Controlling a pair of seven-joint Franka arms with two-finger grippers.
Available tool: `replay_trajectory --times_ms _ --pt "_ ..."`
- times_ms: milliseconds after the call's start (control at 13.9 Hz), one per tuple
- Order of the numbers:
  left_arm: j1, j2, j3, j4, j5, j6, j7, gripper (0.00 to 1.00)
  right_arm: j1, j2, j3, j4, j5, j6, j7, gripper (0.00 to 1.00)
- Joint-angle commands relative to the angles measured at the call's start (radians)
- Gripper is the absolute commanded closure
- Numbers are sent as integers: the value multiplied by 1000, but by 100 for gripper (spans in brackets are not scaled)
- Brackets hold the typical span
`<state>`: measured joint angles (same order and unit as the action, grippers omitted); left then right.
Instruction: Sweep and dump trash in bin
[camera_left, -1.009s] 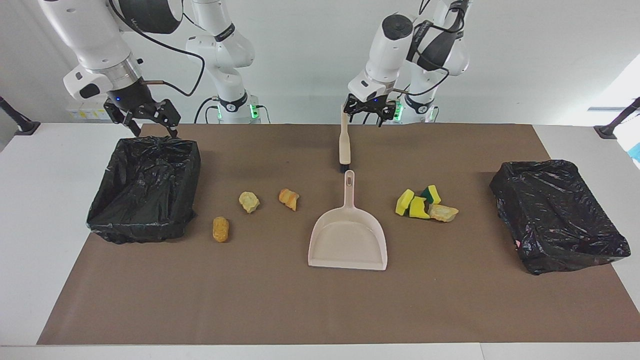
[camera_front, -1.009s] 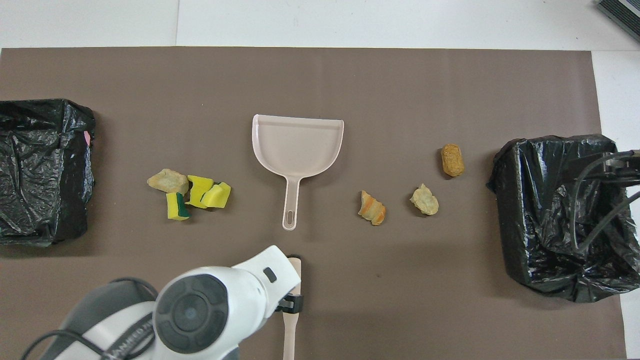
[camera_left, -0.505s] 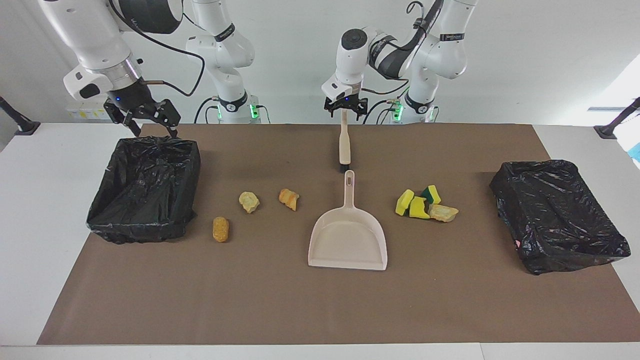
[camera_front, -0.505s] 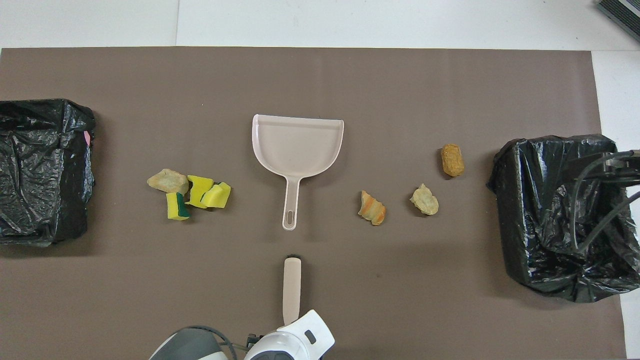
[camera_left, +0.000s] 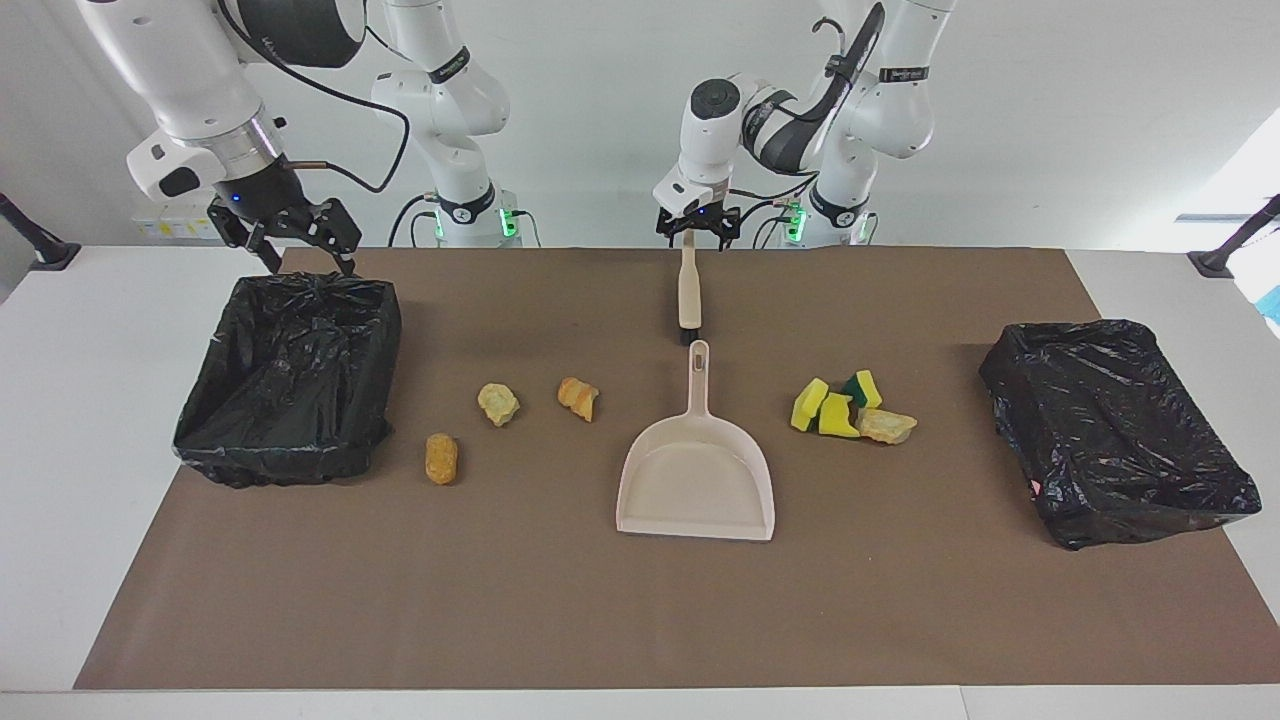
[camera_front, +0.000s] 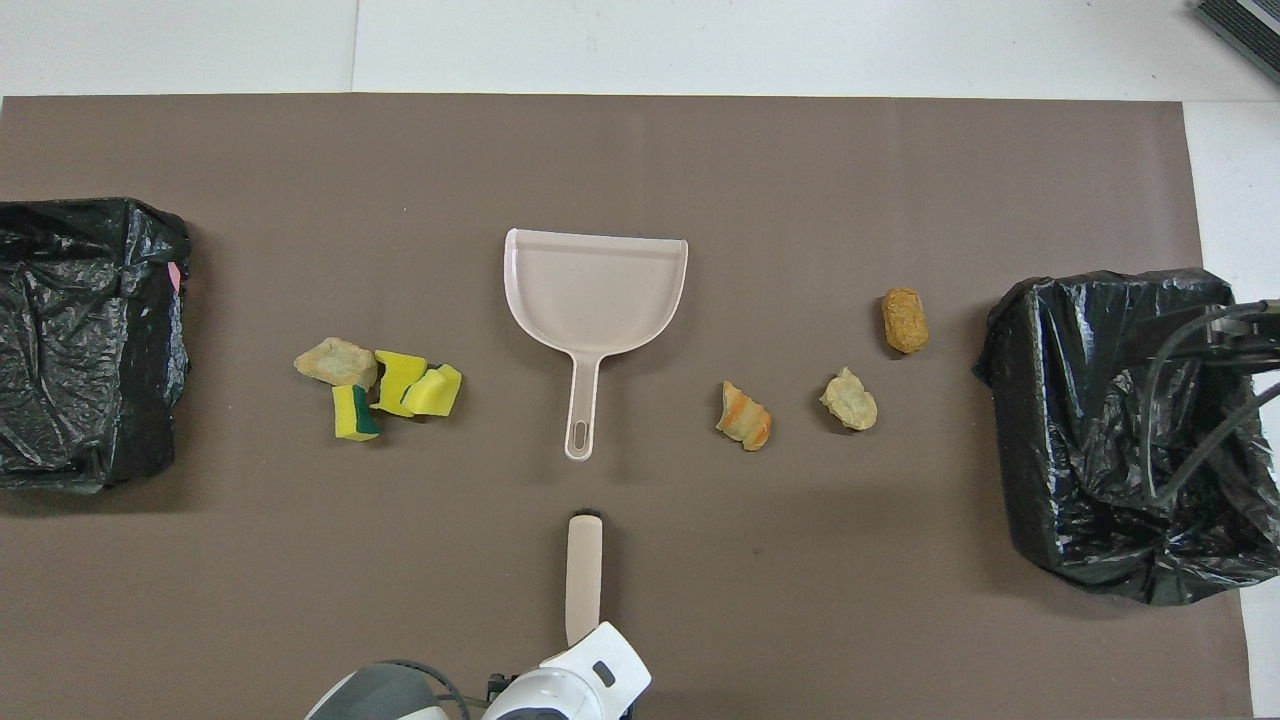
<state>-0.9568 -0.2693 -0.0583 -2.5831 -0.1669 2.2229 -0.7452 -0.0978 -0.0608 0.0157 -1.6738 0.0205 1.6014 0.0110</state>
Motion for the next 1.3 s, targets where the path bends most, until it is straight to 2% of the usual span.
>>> replay_trajectory --times_ms 0,505,649,721,937,1009,1226 --pt "-31 -15 15 -22 -22 21 -19 0 -5 -19 3 -21 18 2 9 0" --pt "-53 7 15 -22 -42 20 -11 4 -5 -20 1 -21 4 -14 9 0" --pt "-53 8 17 -22 -42 20 -8 14 -7 -31 1 -32 6 -20 6 0" --pt "-53 8 17 -22 -42 18 -6 27 -7 -31 1 -34 7 -17 9 0" --pt "-51 21 17 -9 -43 8 -8 87 -3 -21 6 -35 16 12 15 0" --pt "-51 19 17 -2 -43 -12 -8 100 4 -19 6 -35 16 31 14 0" --pt "-31 12 21 61 -43 -129 1 100 33 9 6 -29 15 57 15 0"
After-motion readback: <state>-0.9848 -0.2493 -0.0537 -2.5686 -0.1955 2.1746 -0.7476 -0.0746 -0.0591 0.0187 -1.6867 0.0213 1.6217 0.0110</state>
